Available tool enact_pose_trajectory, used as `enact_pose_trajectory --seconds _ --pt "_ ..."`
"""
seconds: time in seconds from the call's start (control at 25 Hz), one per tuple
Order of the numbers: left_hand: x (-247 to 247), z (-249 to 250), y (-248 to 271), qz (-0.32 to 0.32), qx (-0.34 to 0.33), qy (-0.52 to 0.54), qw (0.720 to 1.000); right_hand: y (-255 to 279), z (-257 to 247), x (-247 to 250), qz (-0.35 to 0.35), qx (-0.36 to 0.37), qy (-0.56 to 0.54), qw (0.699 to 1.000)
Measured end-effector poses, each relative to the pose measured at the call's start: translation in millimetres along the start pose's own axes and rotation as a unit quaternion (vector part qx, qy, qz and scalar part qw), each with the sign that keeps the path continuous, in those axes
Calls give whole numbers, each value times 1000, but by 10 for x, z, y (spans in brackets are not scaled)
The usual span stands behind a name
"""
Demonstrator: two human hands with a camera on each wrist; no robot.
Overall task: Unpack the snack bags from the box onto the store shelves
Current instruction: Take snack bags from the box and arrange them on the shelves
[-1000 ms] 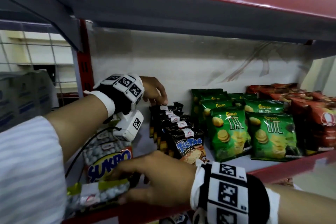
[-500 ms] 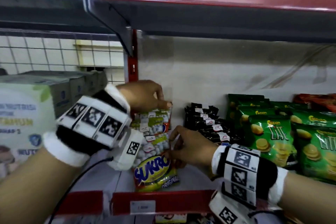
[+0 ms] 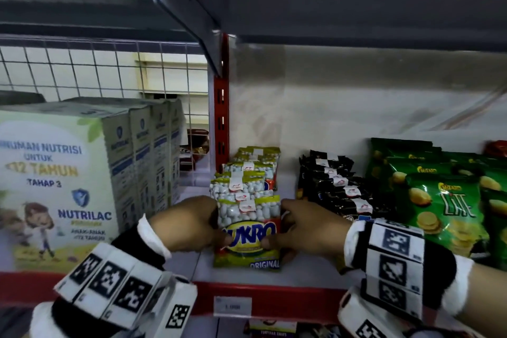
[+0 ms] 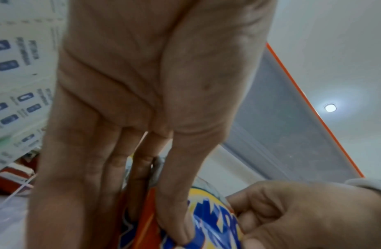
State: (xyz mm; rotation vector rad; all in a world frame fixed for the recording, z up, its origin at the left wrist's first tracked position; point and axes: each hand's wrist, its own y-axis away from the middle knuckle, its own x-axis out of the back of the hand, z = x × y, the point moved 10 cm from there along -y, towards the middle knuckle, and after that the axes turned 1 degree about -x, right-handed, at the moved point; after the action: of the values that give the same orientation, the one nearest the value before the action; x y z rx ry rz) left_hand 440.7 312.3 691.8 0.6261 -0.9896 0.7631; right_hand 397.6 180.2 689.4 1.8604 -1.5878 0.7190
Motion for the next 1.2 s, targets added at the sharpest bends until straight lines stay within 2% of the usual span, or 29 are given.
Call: enact_pose_trajectory --seconds 0.16,0.36,0.52,0.6,0.68,0.76,0.88,0.96,1.08,1.2 --pt "89 -106 -71 28 30 -17 999 -22 -3 -57 -36 1 22 999" --pt "54 35 -54 5 -7 54 998 -2 -3 -11 -55 -4 4 998" --pt "274 56 -11 16 16 28 999 79 -28 154 -82 -57 119 988" --pt "539 86 -58 68 38 22 997 21 -128 443 -52 -78 142 985" --pt "812 99 -174 121 75 16 990 -144 -255 811 16 -80 77 994" --pt "919 80 -364 128 105 42 985 -289 -320 1040 67 -93 -7 993" --pt "796 -103 -617 113 167 203 958 -437 -251 965 64 -137 -98 984" --pt "688 -159 -756 106 168 273 941 -525 -220 840 47 -140 -160 976" --pt "622 -158 -890 85 159 323 929 -640 -184 807 49 -128 -244 960" --pt "513 -127 -910 11 169 350 921 -744 -86 922 79 -141 -246 956"
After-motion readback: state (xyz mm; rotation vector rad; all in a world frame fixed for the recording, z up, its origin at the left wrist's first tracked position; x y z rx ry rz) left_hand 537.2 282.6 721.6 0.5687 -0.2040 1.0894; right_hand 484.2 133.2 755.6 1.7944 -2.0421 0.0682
